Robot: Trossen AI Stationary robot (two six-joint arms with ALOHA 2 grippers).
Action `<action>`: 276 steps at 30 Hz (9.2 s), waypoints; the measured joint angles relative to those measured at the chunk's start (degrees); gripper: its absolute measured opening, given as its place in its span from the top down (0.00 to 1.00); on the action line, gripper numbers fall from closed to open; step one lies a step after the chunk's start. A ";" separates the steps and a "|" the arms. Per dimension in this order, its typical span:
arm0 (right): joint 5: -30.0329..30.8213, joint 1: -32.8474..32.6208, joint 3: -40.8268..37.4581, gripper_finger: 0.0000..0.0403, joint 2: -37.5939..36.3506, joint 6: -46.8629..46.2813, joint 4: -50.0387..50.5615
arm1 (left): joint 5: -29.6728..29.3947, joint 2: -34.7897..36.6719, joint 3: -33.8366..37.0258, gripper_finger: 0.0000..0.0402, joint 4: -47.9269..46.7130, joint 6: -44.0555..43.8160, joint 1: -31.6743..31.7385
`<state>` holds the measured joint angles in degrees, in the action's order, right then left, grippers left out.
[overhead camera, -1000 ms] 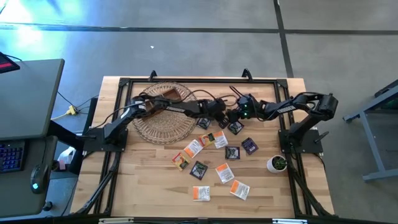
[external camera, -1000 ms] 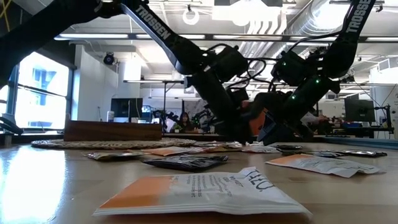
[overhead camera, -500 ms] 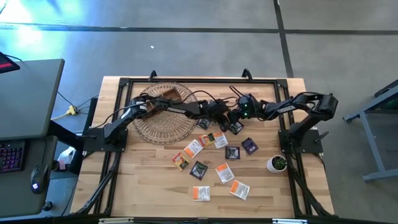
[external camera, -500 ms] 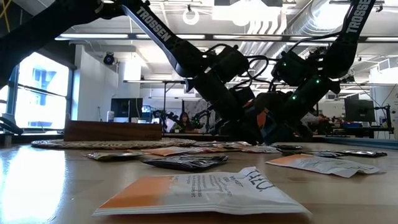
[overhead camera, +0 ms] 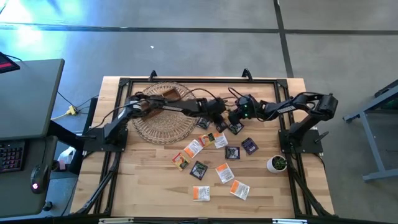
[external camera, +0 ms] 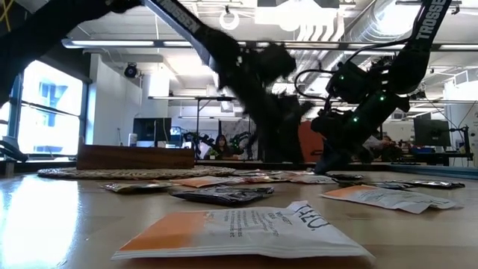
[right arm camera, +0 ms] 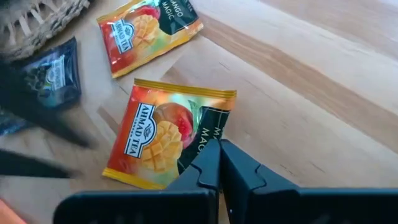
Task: Pick & Place Tea
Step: Put the yellow tea bag into the right section of the wooden organizer
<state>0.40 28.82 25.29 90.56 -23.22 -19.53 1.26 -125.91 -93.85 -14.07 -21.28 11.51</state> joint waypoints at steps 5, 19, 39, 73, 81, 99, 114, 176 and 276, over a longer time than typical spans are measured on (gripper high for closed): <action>0.06 -0.38 -0.05 0.99 -3.71 3.13 -0.50 | 3.10 11.26 -0.31 0.99 -11.46 1.25 0.09; 9.79 -13.04 1.11 1.00 -20.31 12.48 -1.47 | -13.07 36.71 -0.18 0.96 -38.79 2.56 -8.88; 4.26 -14.40 55.81 1.00 18.14 53.93 17.95 | -32.13 47.76 -0.35 0.96 -52.59 -11.17 -24.81; -0.40 -7.31 89.95 0.78 43.82 62.28 34.04 | -40.44 47.80 -0.35 0.96 -56.38 -19.63 -35.17; 13.62 -7.56 89.95 0.63 43.11 65.69 31.35 | -41.66 47.80 -0.35 0.96 -56.33 -21.27 -35.17; -12.75 -3.27 90.03 0.67 13.88 55.75 73.06 | -45.62 51.43 -0.39 0.96 -63.71 -22.28 -35.52; -13.62 -1.84 61.45 0.67 9.74 53.16 65.32 | -47.71 60.82 19.35 0.96 -59.84 -34.61 -35.91; -0.56 -4.88 30.39 0.99 17.88 35.21 23.77 | -33.56 60.37 37.29 0.96 -27.54 -19.04 -18.64; -11.04 -9.06 30.07 1.00 15.21 27.78 -7.46 | -30.82 60.50 37.25 0.96 -27.87 -19.50 -18.64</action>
<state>-10.64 19.76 55.36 105.78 4.56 -26.99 -29.56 -65.41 -56.60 -41.95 -40.77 -7.14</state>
